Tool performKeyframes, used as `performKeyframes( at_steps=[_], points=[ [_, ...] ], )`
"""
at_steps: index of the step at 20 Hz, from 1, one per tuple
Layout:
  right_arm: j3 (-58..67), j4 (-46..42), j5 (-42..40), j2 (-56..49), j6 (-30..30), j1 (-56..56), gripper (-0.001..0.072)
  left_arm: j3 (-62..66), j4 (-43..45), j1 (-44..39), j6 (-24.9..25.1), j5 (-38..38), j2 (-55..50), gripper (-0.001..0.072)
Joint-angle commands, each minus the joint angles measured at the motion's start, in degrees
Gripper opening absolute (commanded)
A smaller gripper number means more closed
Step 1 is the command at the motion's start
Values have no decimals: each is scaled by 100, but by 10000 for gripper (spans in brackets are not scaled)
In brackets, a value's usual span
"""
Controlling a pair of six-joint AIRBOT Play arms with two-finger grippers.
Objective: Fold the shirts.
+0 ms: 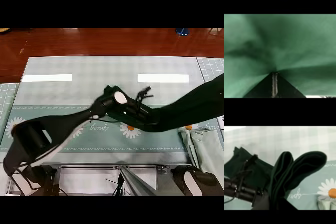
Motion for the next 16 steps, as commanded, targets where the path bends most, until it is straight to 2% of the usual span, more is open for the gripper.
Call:
performKeyframes(
  at_steps=[1, 3, 6, 8, 12, 16],
  points=[
    [2, -98, -9, 42, 39, 2, 30, 4, -398, -26, 127, 151, -149, 26],
    [-4, -166, -105, 13, -52, 4, 30, 4, -280, 468, 229, 72, 107, 25],
    [-4, 234, -186, -358, -358, 9, 30, 4, 575, 1464, 201, -57, 914, 25],
    [-4, 356, -553, -702, -481, 74, 29, 4, 1093, 2208, 201, -334, 1572, 25],
    [-4, 267, -1268, -1598, -426, 1196, 30, 4, 1838, 3713, -13, -754, 2828, 26],
    [-4, 149, -2345, -2830, -199, 2503, 30, 4, 1853, 4942, -15, -1333, 3762, 26]
  ],
)
